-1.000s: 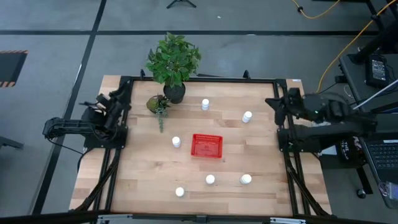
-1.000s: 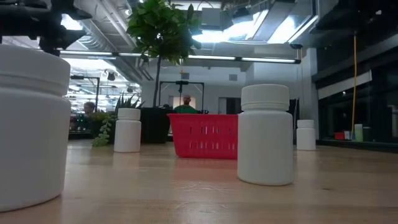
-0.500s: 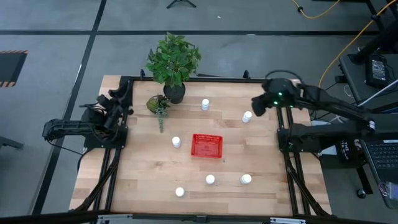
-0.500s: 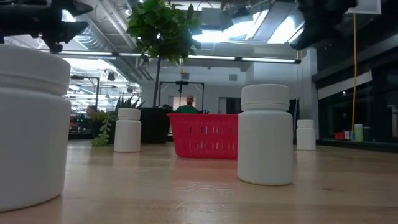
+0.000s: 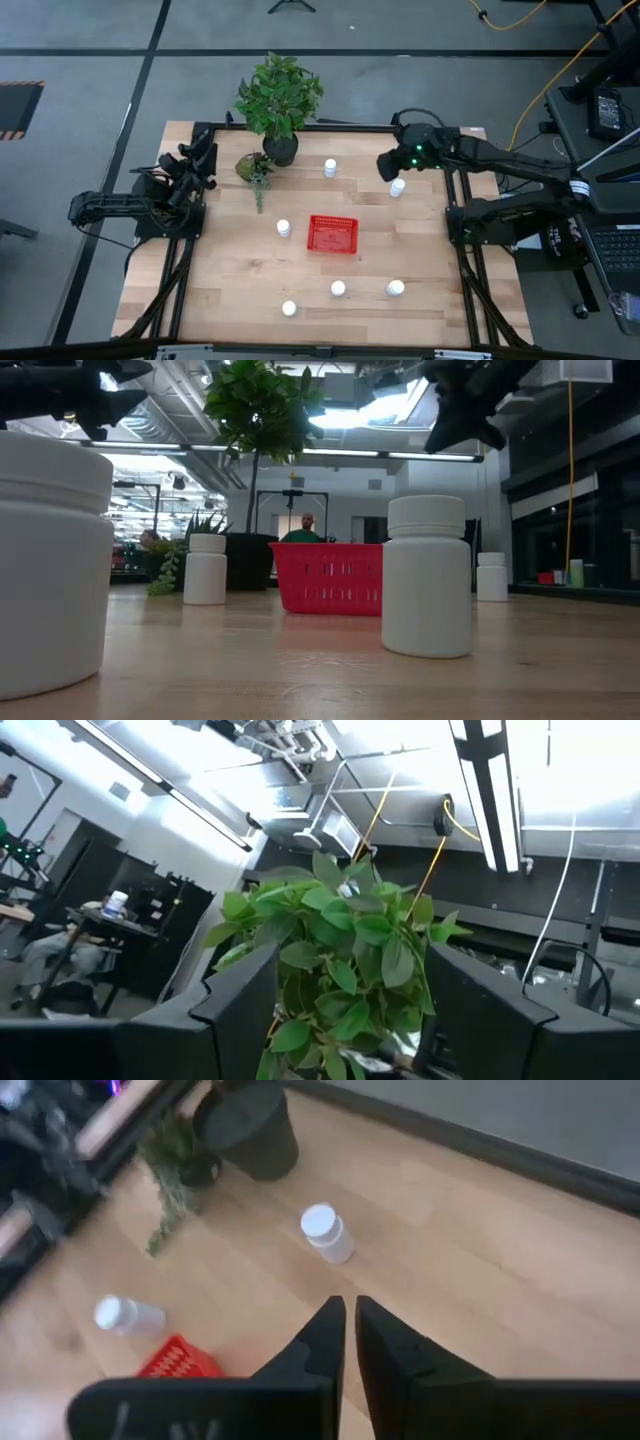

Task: Pick and place pill bottles into a basket
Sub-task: Put the white pill bottle into the red bin

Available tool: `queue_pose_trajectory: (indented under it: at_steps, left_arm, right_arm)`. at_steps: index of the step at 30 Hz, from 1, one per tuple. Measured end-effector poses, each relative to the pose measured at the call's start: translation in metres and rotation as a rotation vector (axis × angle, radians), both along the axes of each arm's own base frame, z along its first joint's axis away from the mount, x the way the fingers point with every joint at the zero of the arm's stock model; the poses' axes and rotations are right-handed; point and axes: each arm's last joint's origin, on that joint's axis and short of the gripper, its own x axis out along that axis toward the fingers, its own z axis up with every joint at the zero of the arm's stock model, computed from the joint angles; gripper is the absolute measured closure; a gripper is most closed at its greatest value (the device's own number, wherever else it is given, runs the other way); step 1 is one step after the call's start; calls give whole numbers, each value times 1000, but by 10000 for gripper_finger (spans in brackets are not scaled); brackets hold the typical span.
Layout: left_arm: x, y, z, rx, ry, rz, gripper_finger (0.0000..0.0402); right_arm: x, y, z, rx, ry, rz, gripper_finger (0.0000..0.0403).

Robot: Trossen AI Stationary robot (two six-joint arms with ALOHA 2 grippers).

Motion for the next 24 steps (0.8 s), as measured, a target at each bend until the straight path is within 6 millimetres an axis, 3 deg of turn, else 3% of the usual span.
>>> queue_pose_trajectory:
  at_steps: [5,11,14,18,24]
  left_arm:
    - [0,0,0,0,1,0,157]
    - [1,0,-2,-9,16,-4,155]
    - [3,0,-4,-12,50,7,157]
    - [5,1,-6,-18,87,13,156]
    - [6,1,-8,-23,109,17,156]
  right_arm:
    - [-3,5,-15,113,146,123,370]
    - [-36,16,-34,304,529,66,370]
    - [-42,18,-34,314,579,78,354]
    - [-37,16,-33,302,524,70,294]
    - [-28,13,-37,321,490,18,152]
